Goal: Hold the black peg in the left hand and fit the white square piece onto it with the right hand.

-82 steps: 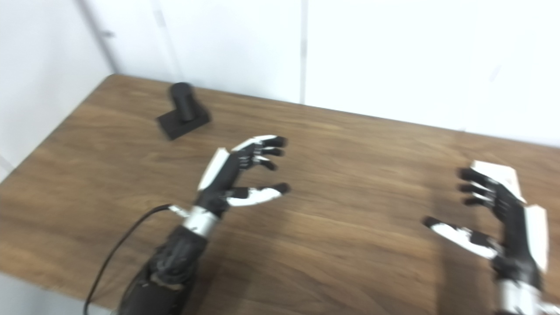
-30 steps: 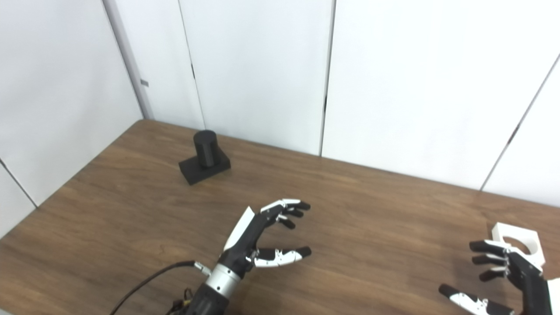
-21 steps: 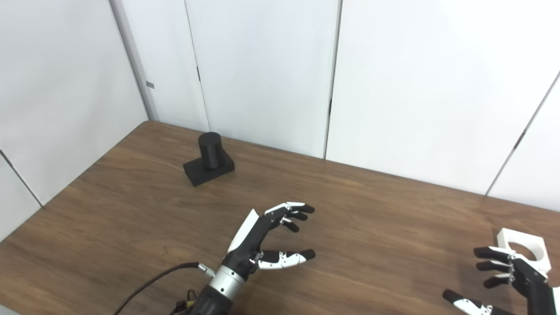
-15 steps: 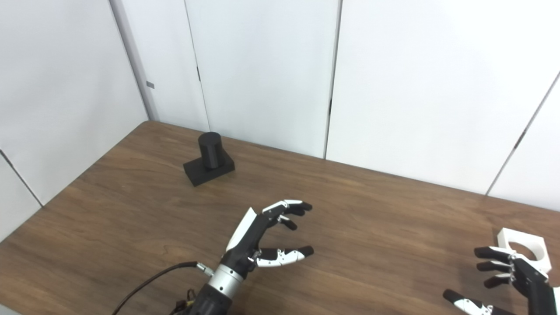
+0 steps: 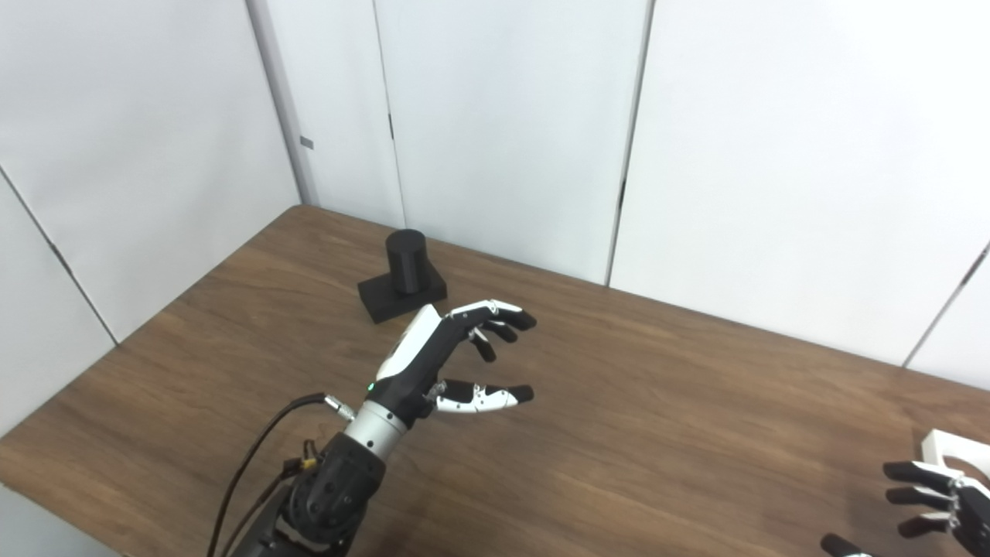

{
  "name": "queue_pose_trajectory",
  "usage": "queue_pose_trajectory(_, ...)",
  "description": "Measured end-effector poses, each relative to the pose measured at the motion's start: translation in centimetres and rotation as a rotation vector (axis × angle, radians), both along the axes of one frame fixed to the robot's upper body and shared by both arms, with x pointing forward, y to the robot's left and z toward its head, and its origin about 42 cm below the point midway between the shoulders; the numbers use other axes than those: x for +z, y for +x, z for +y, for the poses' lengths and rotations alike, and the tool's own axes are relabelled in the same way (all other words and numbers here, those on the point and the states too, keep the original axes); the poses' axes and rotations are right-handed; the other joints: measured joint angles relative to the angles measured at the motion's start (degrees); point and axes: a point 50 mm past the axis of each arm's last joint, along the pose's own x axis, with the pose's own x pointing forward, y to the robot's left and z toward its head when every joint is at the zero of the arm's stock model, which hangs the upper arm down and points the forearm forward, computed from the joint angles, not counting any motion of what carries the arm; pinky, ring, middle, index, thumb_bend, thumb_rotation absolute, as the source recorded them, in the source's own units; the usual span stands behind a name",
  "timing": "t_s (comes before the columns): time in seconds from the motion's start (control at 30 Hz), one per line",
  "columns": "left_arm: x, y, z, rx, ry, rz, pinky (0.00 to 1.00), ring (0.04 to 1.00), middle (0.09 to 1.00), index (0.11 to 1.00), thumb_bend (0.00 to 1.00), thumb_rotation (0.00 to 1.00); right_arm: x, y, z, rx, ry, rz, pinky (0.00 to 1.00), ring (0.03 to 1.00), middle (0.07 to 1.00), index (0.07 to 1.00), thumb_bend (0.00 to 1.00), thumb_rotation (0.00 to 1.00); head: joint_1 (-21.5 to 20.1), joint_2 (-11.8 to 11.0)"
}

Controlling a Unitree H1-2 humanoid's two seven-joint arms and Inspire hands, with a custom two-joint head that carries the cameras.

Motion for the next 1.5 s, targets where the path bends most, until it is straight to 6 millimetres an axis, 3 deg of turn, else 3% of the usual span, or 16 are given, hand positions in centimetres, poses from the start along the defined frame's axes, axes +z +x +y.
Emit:
queue_pose_trajectory(0.37, 4.8, 2.3, 4.3, 0.209, 0.092, -0.044, 0.62, 0.762, 0.773, 0.676, 0.78, 0.16, 0.0, 0.0, -0.2, 0.002, 0.005, 0.002, 0.39, 0.562, 0.636, 0.586, 0.57, 0.03, -1.2, 0.4)
queue_pose_trajectory(0.57, 5.0, 2.6, 5.7, 0.282, 0.085, -0.018, 0.63, 0.794, 0.805, 0.697, 0.79, 0.17, 0.0, 0.0, -0.2, 0.002, 0.005, 0.002, 0.39, 0.557, 0.628, 0.581, 0.58, 0.07, -1.1, 0.4)
queue_pose_trajectory(0.77, 5.6, 4.5, 8.3, 0.346, 0.118, -0.018, 0.58, 0.727, 0.787, 0.705, 0.80, 0.18, 0.0, 0.0, -0.2, 0.002, 0.009, 0.001, 0.37, 0.546, 0.626, 0.577, 0.57, 0.05, -1.2, 0.4)
queue_pose_trajectory(1.23, 6.2, 7.3, 12.3, 0.446, 0.193, 0.003, 0.59, 0.772, 0.808, 0.729, 0.84, 0.20, 0.0, 0.0, -0.2, 0.003, 0.020, 0.001, 0.37, 0.542, 0.625, 0.576, 0.57, 0.09, -1.7, 0.9)
queue_pose_trajectory(1.37, 5.8, 7.8, 13.4, 0.484, 0.214, 0.033, 0.64, 0.819, 0.848, 0.762, 0.86, 0.25, 0.1, -0.1, -0.2, 0.003, 0.019, -0.001, 0.36, 0.533, 0.619, 0.575, 0.56, 0.09, -1.8, 1.0)
queue_pose_trajectory(1.5, 5.5, 8.3, 14.1, 0.505, 0.261, 0.079, 0.65, 0.828, 0.867, 0.778, 0.95, 0.33, 0.1, -0.1, -0.2, 0.004, 0.022, -0.001, 0.36, 0.534, 0.620, 0.574, 0.57, 0.10, -1.8, 1.1)
